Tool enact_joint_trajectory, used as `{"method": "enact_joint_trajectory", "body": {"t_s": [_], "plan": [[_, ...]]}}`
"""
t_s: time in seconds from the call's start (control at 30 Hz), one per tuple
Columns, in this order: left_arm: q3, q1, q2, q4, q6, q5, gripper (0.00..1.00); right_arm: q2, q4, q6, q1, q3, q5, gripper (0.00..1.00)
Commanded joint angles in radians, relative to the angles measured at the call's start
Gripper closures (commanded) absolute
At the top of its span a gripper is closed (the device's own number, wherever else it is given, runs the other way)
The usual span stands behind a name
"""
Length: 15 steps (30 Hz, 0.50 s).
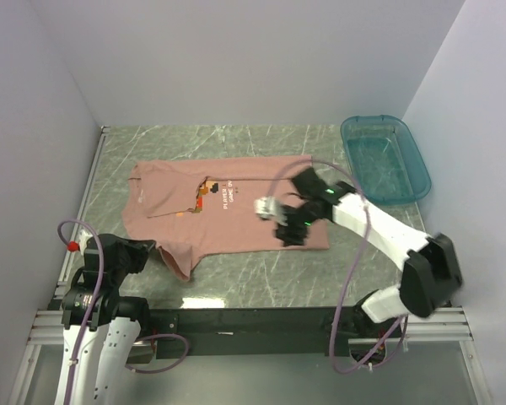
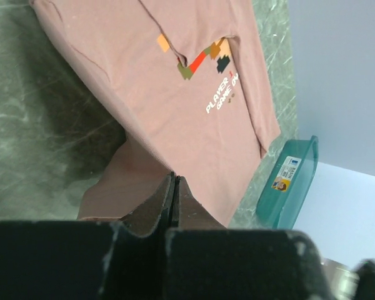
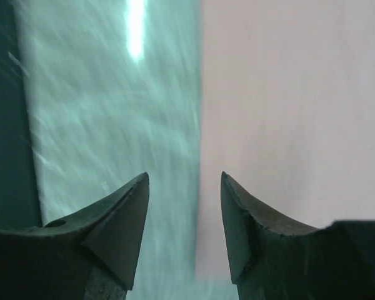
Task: Fold and stack the t-shirts
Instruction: Fold the tshirt
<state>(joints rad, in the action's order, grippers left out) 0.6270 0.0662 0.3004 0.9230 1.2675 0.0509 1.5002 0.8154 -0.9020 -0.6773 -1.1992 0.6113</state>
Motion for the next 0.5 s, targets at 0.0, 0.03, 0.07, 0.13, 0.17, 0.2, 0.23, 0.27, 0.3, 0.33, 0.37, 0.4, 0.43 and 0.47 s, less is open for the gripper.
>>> {"method": "enact_joint_trajectory", "body": {"t_s": [0.0,0.03,0.07,0.13,0.17,0.2,0.23,0.27,0.3,0.33,0.37,0.4,0.43,0.47], "plan": [[0.043,0.001,0.008,-0.064,-0.019,0.010,1.00,-0.201,-0.028,-0.205,0.172,0.247,-0.154,0.44],[0.042,0.003,0.008,-0.069,-0.019,0.010,1.00,-0.246,-0.048,-0.289,0.270,0.354,-0.172,0.44],[0.040,0.001,0.003,-0.070,-0.019,0.009,1.00,-0.291,-0.085,-0.332,0.315,0.401,-0.179,0.44],[0.033,0.003,0.000,-0.087,-0.017,0.006,1.00,-0.382,-0.123,-0.405,0.410,0.490,-0.191,0.44],[0.030,0.003,0.000,-0.093,-0.017,0.003,1.00,-0.394,-0.148,-0.420,0.427,0.507,-0.208,0.44],[0.027,0.003,0.005,-0.102,-0.016,-0.003,1.00,-0.391,-0.162,-0.429,0.441,0.519,-0.219,0.44],[0.022,0.003,0.006,-0.114,-0.016,-0.005,1.00,-0.377,-0.180,-0.436,0.459,0.533,-0.232,0.44],[0.019,0.003,0.008,-0.119,-0.016,-0.008,1.00,-0.358,-0.226,-0.430,0.466,0.538,-0.251,0.45],[0.016,0.003,0.011,-0.124,-0.014,-0.011,1.00,-0.309,-0.238,-0.423,0.472,0.537,-0.255,0.46],[0.011,0.003,0.008,-0.136,-0.011,-0.016,1.00,-0.282,-0.245,-0.417,0.475,0.524,-0.257,0.48],[0.011,0.003,0.008,-0.141,-0.013,-0.017,1.00,-0.234,-0.257,-0.410,0.476,0.515,-0.258,0.49],[0.010,0.003,0.008,-0.142,-0.013,-0.017,1.00,-0.215,-0.265,-0.402,0.478,0.510,-0.257,0.50],[0.011,0.003,0.009,-0.145,-0.013,-0.017,1.00,-0.199,-0.272,-0.396,0.476,0.503,-0.255,0.50],[0.011,0.003,0.012,-0.148,-0.013,-0.019,1.00,-0.175,-0.278,-0.397,0.475,0.501,-0.251,0.50]]}}
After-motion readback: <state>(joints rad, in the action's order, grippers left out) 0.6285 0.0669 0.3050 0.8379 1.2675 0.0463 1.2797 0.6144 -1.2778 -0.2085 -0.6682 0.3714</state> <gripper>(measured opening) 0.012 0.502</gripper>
